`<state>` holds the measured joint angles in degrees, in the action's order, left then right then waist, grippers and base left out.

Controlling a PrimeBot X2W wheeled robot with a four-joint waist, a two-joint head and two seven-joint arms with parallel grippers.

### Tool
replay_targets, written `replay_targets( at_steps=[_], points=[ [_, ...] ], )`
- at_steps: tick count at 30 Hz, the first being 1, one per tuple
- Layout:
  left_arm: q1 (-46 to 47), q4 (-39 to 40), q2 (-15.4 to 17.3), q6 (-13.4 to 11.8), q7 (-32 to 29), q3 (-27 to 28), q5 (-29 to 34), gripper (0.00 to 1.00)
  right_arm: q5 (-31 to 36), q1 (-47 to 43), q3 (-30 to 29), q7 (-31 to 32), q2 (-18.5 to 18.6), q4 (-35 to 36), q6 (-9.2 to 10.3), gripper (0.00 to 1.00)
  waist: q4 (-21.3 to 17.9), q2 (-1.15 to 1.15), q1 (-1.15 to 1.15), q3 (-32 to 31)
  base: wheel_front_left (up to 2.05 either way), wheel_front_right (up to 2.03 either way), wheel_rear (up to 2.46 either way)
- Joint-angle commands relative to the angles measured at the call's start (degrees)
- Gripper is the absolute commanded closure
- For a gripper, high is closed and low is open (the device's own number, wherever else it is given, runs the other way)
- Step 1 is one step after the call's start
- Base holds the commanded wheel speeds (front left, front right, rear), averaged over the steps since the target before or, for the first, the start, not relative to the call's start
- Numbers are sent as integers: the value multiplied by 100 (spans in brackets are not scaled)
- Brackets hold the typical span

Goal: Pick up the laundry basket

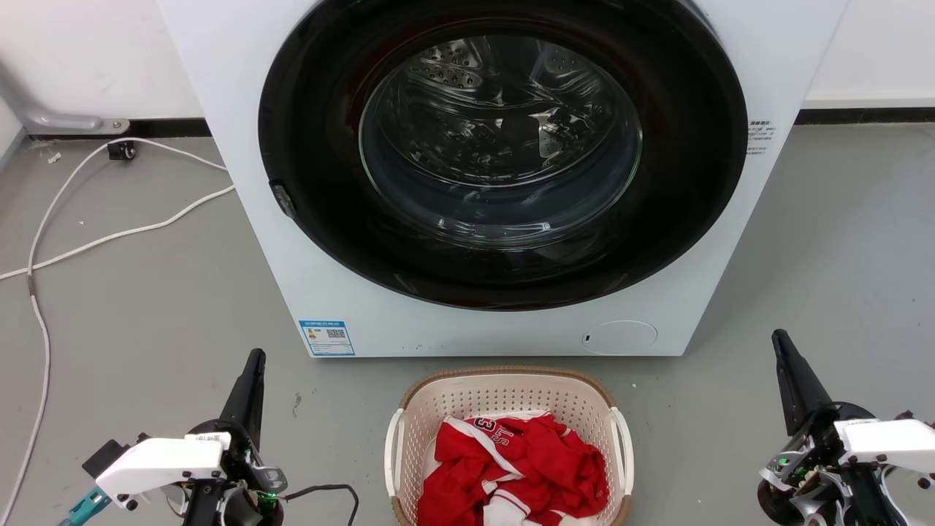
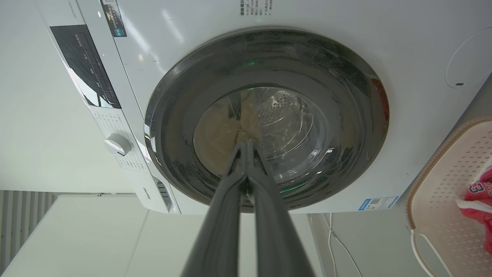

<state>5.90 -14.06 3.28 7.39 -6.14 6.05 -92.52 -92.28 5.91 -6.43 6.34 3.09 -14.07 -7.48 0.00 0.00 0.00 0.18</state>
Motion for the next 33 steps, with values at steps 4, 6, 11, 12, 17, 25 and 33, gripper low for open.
replay_targets(
  at_steps=[4, 6, 11, 12, 17, 25, 33],
  points=[
    [62, -8, -7, 19, -18, 19, 6, 100, 8, 70, -9, 21, -20, -6, -2, 100, 0, 0, 0, 0, 0, 0, 0],
    [62, -8, -7, 19, -20, 21, 8, 100, 9, 70, -10, 22, -20, -6, -2, 100, 0, 0, 0, 0, 0, 0, 0],
    [62, -8, -11, 19, -25, 24, 12, 100, 10, 70, -11, 23, -20, -6, -2, 100, 0, 0, 0, 0, 0, 0, 0],
    [62, -8, -10, 19, -25, 24, 13, 100, 11, 71, -11, 23, -21, -6, -2, 100, 0, 0, 0, 0, 0, 0, 0],
    [63, -9, -12, 19, -28, 26, 16, 100, 12, 71, -12, 23, -21, -6, -2, 100, 0, 0, 0, 0, 0, 0, 0],
    [2, -1, -9, 0, -18, 12, 3, 0, 1, 0, -4, 7, -4, 1, 0, 0, 0, 0, 0, 0, 0, 0, 0],
    [65, -57, -24, -5, 165, -246, 2, 0, 133, -67, 60, -157, 0, 2, 0, 0, -3, 0, 0, 3, 0, 0, 0]
  ],
)
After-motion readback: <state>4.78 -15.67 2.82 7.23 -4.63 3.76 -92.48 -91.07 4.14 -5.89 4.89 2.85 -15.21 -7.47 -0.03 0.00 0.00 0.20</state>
